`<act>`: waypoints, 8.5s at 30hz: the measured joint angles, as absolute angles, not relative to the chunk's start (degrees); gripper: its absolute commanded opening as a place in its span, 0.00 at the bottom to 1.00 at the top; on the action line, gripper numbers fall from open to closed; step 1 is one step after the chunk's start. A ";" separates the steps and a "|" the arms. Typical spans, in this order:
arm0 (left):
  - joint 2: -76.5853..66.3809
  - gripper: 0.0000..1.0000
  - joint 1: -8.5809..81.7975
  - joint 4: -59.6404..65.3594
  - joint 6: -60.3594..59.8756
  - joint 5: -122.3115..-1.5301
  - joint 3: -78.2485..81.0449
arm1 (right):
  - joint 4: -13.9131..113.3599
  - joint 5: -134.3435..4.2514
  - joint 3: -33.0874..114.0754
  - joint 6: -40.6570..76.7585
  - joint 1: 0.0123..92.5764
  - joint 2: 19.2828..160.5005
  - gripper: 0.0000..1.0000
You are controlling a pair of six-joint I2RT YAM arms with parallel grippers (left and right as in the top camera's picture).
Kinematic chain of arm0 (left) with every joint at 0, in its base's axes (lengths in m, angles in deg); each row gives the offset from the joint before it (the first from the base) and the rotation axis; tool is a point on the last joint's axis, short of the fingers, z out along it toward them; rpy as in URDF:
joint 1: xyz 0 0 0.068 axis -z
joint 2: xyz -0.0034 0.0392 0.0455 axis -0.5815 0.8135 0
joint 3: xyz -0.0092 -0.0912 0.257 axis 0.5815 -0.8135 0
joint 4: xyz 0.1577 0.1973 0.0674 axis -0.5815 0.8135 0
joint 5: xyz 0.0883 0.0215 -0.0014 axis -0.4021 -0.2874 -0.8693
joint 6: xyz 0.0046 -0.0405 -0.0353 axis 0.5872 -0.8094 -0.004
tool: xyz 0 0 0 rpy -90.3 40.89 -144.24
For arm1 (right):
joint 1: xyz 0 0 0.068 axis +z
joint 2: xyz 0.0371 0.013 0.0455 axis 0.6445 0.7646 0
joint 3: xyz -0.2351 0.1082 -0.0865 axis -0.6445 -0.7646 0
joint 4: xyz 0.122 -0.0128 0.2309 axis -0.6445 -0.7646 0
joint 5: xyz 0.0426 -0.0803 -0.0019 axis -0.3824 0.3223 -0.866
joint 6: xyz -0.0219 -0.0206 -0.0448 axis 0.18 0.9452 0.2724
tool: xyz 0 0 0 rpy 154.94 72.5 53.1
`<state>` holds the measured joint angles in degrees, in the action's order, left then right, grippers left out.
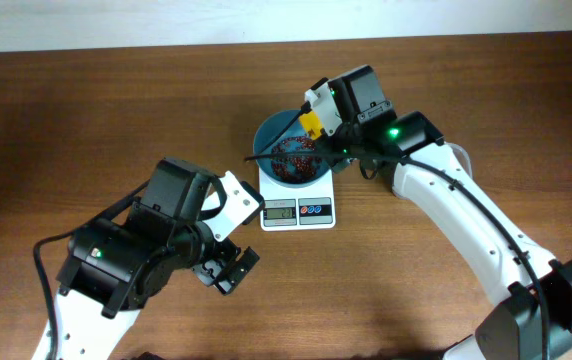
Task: Scoop item into bowl and weigh 50g on scale
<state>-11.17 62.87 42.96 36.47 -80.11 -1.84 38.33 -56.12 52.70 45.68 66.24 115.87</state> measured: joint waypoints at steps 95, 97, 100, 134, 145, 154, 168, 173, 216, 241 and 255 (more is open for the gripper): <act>-11.17 0.99 62.87 42.96 36.47 -80.11 -1.84 | 26.22 -81.54 43.19 27.23 26.77 117.03 0.04; -11.17 0.99 62.87 42.96 36.47 -80.11 -1.84 | 26.50 -83.09 43.19 27.19 26.77 117.90 0.04; -11.17 0.99 62.87 42.96 36.47 -80.11 -1.84 | 27.02 -84.88 43.19 27.21 26.77 119.02 0.04; -11.17 0.99 62.87 42.96 36.47 -80.11 -1.84 | 25.50 -98.67 42.76 31.03 18.79 121.09 0.04; -11.17 0.99 62.87 42.96 36.47 -80.11 -1.84 | 22.68 -101.49 42.76 33.96 18.22 121.09 0.04; -11.17 0.99 62.87 42.96 36.47 -80.11 -1.84 | 21.41 -106.52 42.71 37.59 14.33 121.09 0.04; -11.17 0.99 62.87 42.96 36.47 -80.11 -1.84 | 16.03 -109.93 42.69 43.36 14.33 121.09 0.04; -11.17 0.99 62.87 42.96 36.47 -80.11 -1.84 | 15.86 -110.37 42.67 44.32 14.33 121.09 0.04; -11.17 0.99 62.87 42.96 36.47 -80.11 -1.84 | 15.44 -123.35 53.47 46.86 27.53 121.09 0.04; -11.17 0.99 62.87 42.96 36.47 -80.11 -1.84 | 30.74 -99.35 55.26 43.75 45.52 121.09 0.04; -11.17 0.99 62.87 42.96 36.47 -80.11 -1.84 | 29.12 -80.40 60.81 43.78 55.03 121.09 0.04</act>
<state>-11.17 62.87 42.96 36.47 -80.11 -1.84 29.12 -80.40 60.81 43.78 55.03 121.09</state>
